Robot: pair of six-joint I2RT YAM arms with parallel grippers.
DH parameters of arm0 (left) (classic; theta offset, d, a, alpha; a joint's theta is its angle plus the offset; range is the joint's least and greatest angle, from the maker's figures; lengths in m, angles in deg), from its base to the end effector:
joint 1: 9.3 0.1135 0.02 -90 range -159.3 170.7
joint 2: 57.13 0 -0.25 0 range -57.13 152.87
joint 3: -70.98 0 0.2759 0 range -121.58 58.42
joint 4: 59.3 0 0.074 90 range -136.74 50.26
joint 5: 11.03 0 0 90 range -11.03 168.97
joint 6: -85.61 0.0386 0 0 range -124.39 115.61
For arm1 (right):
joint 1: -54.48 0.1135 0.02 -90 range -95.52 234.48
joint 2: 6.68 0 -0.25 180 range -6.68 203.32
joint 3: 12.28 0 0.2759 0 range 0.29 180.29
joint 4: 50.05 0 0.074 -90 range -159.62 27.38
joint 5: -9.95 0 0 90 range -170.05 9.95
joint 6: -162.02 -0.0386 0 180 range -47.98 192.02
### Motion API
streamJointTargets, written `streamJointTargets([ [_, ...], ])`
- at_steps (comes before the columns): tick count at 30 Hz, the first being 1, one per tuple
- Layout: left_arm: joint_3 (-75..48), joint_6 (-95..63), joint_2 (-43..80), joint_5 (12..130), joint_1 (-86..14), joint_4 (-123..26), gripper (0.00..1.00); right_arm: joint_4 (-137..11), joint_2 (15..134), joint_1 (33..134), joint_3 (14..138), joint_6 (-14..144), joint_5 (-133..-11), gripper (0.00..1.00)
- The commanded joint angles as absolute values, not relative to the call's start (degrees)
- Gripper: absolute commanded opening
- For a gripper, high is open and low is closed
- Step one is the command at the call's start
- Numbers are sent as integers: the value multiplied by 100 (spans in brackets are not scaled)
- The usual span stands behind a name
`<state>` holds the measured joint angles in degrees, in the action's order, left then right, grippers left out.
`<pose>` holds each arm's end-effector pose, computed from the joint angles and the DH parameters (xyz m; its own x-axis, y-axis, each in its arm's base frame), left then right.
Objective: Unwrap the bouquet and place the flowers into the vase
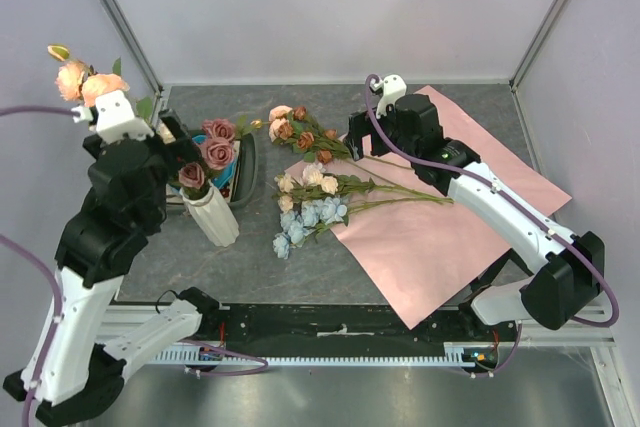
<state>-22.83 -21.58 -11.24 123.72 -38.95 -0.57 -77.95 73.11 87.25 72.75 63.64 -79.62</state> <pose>0.1269 -0.0409 0.4788 -0.0819 -0.1949 -0.9774 -0.2867 0.9439 -0.1642 0.2978 0.1920 0.3414 -0.4002 -0.0843 -0.9125 -0.4940 0.8585 0.1373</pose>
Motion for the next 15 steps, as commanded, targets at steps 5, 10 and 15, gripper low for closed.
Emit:
streamJointTargets([
  [5, -4024, -1565, 113, 12591, -3717, -43, 100, -7580, 7321, 8735, 7368, 6279, -7715, 98],
  [10, -5485, -1476, 1132, 11441, -2488, 632, 100, -7519, 7312, 8735, 7289, 6261, -7583, 98],
  [15, -6296, -1617, 1951, 11745, -1484, 1057, 96, -7475, 7233, 8735, 7236, 6244, -7451, 98],
])
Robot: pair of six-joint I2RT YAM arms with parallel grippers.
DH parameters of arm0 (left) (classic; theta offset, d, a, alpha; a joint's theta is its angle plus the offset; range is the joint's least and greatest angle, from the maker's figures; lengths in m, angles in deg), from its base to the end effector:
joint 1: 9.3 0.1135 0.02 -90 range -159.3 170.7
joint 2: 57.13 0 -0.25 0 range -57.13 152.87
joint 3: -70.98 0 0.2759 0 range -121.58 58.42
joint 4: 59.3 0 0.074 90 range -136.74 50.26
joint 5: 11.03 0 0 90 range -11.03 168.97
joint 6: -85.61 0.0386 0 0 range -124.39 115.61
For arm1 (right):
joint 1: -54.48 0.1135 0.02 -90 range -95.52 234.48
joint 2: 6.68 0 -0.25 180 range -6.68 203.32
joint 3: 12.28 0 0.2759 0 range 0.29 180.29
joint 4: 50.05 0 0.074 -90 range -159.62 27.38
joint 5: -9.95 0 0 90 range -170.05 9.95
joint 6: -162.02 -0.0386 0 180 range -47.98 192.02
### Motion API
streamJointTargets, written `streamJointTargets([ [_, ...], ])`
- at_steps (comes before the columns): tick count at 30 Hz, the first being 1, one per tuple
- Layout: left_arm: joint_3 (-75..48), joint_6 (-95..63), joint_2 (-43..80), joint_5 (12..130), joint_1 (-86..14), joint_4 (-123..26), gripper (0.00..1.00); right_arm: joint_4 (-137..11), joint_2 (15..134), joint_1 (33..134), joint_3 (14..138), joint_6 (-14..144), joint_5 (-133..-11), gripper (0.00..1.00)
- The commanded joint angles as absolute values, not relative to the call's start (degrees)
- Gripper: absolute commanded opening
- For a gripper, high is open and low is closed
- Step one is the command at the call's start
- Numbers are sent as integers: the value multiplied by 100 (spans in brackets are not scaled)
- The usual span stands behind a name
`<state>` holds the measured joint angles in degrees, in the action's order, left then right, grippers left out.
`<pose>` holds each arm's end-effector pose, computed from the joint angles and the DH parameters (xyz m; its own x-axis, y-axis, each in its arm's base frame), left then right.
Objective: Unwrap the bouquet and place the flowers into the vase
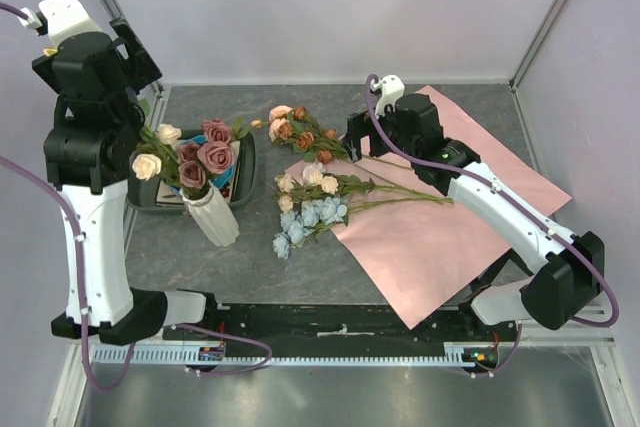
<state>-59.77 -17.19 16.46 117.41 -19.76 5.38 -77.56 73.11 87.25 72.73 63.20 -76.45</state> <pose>0.2033 -0.0131 0.5715 -0.0227 -0.1723 -0.9848 -0.4809 0.8655 -0.1403 0.2968 0.1939 0.3420 -0.4055 -0.0790 -0.9107 -0.5332 0.8297 0.1654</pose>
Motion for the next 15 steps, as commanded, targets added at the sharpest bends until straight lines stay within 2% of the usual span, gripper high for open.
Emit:
streamJointTargets([
  [1, -6252, -1652, 1925, 11816, -1423, 1021, 96, -7449, 7207, 8735, 7210, 6235, -7407, 98],
  [5, -5742, -1222, 1697, 12316, -1054, 197, 95, -7439, 7181, 8735, 7174, 6235, -7310, 98],
  [8, -5672, -1090, 1811, 12581, -765, 134, 95, -7431, 7163, 8744, 7165, 6235, -7266, 98],
  [13, -5277, -1265, 1890, 12117, -254, -16, 96, -7387, 7145, 8735, 7156, 6200, -7214, 98],
  [15, -5276, -1387, 2030, 11582, 10, 1, 94, -7387, 7128, 8744, 7139, 6200, -7213, 98],
])
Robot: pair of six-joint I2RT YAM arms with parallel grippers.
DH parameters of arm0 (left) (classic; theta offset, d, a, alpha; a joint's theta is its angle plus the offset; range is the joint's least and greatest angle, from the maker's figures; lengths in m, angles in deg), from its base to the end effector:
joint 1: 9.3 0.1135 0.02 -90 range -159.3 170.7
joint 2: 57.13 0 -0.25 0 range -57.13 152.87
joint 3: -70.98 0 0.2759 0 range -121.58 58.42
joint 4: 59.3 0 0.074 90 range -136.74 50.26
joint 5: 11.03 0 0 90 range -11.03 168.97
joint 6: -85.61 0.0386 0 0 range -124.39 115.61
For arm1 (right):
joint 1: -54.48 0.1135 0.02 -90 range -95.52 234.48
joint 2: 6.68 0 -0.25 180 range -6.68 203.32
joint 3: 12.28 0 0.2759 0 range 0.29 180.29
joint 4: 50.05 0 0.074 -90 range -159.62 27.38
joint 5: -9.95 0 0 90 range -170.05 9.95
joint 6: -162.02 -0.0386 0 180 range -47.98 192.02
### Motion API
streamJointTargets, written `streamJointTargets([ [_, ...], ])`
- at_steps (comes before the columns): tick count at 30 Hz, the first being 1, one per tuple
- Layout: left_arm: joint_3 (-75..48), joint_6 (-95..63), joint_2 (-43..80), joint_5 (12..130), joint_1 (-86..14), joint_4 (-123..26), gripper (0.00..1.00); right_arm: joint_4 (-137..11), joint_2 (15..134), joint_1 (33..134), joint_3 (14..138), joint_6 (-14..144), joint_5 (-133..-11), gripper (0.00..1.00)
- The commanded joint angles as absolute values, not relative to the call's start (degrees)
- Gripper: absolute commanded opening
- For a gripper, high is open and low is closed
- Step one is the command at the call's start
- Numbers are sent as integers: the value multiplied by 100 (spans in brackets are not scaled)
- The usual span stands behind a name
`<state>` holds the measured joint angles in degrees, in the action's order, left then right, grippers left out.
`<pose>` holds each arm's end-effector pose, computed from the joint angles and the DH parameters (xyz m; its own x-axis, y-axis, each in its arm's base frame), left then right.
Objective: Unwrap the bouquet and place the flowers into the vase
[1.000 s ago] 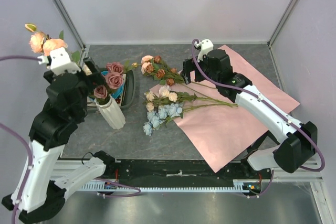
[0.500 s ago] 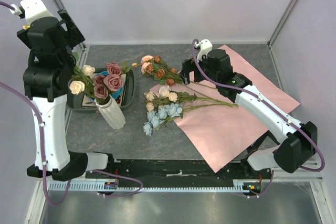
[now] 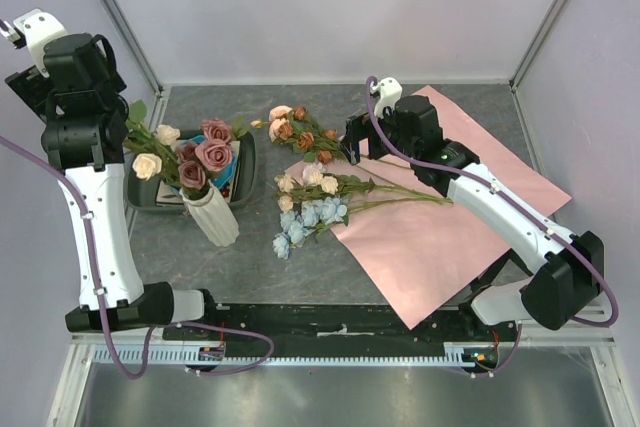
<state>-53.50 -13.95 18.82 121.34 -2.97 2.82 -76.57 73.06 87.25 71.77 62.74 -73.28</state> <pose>0.2373 0.0525 0.5387 -0.1086 -0.1355 -0.9848 -0.7611 0.6486 -0.0053 0.2957 0.1958 0.3378 -0.4152 -0.0768 -0.9065 -0.5698 0.7988 0.1933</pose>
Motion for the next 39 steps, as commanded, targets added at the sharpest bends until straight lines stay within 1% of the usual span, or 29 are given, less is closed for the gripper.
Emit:
streamJointTargets([
  [1, -5311, -1414, 2074, 11354, 71, 36, 93, -7387, 7102, 8735, 7139, 6200, -7222, 98],
  [4, -5355, -1537, 2066, 11063, 81, 2, 72, -7387, 7031, 8735, 7121, 6226, -7284, 98],
  [5, -5320, -1555, 2022, 10992, 81, -59, 61, -7395, 7014, 8735, 7113, 6226, -7293, 98],
  [7, -5119, -1547, 1821, 10834, 72, -270, 50, -7395, 6987, 8735, 7113, 6226, -7301, 98],
  [8, -5057, -1555, 1750, 10789, 72, -314, 37, -7387, 6987, 8735, 7113, 6218, -7301, 98],
  [11, -4811, -1573, 1460, 10430, 72, -446, 21, -7387, 7005, 8735, 7113, 6200, -7284, 98],
  [13, -4697, -1617, 1337, 10053, 72, -438, 17, -7378, 7005, 8735, 7113, 6174, -7275, 98],
  [14, -4661, -1669, 1206, 9903, 72, -438, 8, -7361, 7022, 8735, 7113, 6165, -7258, 98],
  [18, -4424, -1801, 889, 9261, 81, -420, 2, -7360, 7040, 8735, 7104, 6156, -7249, 98],
  [22, -3994, -1863, 423, 8602, 72, -569, 2, -7369, 7023, 8735, 7086, 6182, -7284, 98],
  [26, -3520, -1863, 141, 8320, 63, -684, 2, -7360, 7084, 8735, 7104, 6165, -7266, 98],
  [31, -2606, -1416, -411, 7925, -42, -1500, 2, -7360, 7119, 8735, 7121, 6130, -7179, 98],
  [32, -2239, -1206, -508, 7924, -60, -1684, 2, -7369, 7110, 8735, 7121, 6130, -7178, 98],
  [35, -1658, -1072, -843, 7924, -69, -2247, 2, -7369, 7110, 8744, 7121, 6130, -7152, 98],
  [39, -1129, -1212, -1124, 7328, -69, -2687, 2, -7378, 7119, 8735, 7121, 6121, -7143, 98],
])
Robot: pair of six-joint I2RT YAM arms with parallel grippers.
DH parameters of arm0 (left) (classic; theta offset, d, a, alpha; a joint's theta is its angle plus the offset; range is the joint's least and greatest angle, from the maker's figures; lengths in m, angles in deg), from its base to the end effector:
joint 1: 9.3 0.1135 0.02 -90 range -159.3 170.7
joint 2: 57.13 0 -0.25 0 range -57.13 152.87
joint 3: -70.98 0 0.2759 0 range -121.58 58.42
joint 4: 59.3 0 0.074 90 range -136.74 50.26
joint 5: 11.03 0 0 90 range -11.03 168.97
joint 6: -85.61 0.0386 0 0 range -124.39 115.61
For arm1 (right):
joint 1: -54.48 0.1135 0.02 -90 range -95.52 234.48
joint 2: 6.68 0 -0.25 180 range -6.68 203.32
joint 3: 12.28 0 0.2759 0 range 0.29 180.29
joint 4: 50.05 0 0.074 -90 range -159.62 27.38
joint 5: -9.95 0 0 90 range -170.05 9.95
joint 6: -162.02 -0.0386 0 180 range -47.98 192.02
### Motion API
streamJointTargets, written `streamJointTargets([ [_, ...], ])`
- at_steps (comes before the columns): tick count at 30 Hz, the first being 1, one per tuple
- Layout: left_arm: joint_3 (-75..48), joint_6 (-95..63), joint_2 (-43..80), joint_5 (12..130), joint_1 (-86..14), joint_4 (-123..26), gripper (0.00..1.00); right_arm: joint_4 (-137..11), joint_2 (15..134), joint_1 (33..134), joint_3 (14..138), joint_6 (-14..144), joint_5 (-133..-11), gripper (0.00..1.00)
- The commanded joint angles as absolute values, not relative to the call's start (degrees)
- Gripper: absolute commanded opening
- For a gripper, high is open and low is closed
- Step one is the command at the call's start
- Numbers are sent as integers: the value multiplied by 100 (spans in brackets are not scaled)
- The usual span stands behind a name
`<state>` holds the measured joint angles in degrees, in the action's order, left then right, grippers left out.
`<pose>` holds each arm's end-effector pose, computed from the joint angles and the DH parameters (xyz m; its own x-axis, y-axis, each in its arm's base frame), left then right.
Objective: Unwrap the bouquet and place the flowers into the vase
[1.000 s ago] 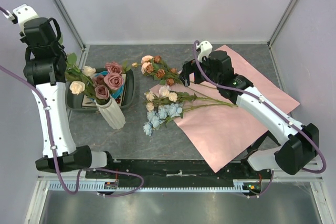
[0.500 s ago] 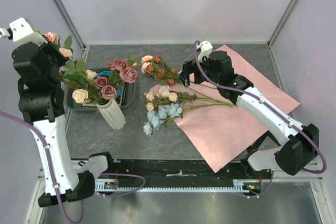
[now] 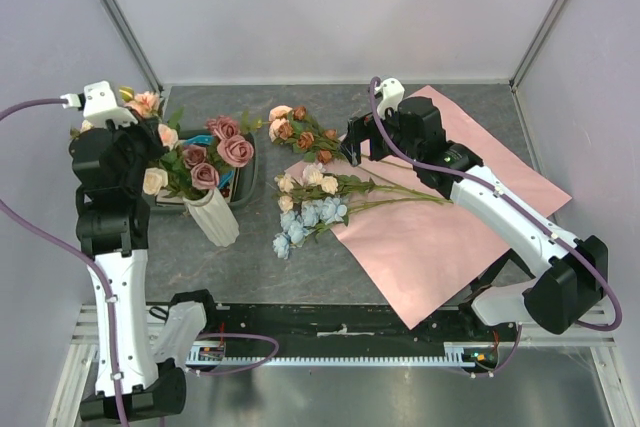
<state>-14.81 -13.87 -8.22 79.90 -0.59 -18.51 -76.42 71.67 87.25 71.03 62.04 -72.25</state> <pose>0.1864 0.0292 0.4598 -0.0389 -0.1726 -0.9842 -0.1762 0.9707 -0.1632 0.2905 0.1932 0.3412 -0.4136 -0.0621 -0.9083 -0.5796 0.7874 0.2101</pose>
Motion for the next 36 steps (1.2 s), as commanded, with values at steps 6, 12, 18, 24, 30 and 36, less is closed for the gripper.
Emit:
streamJointTargets([
  [6, -1188, -1493, -967, 8447, -69, -2232, 31, -7369, 7163, 8735, 7095, 6086, -7126, 98],
  [12, -2549, -1801, -519, 7926, -69, -1213, 98, -7387, 7224, 8735, 6928, 6129, -7231, 98],
  [18, -3983, -2135, -237, 6915, -69, -754, 100, -7457, 7435, 8735, 6700, 6384, -7695, 98],
  [24, -4030, -2985, -123, 3953, -95, -1683, 95, -8124, 8067, 8700, 6778, 7235, -9066, 90],
  [30, -2711, -4185, 185, 2746, -1181, -3418, 87, -7873, 8823, 8375, 6674, 8262, -8946, 68],
  [36, -2499, -3648, 501, 3159, -2756, -3084, 84, -7133, 9806, 8296, 7208, 8511, -8744, 60],
])
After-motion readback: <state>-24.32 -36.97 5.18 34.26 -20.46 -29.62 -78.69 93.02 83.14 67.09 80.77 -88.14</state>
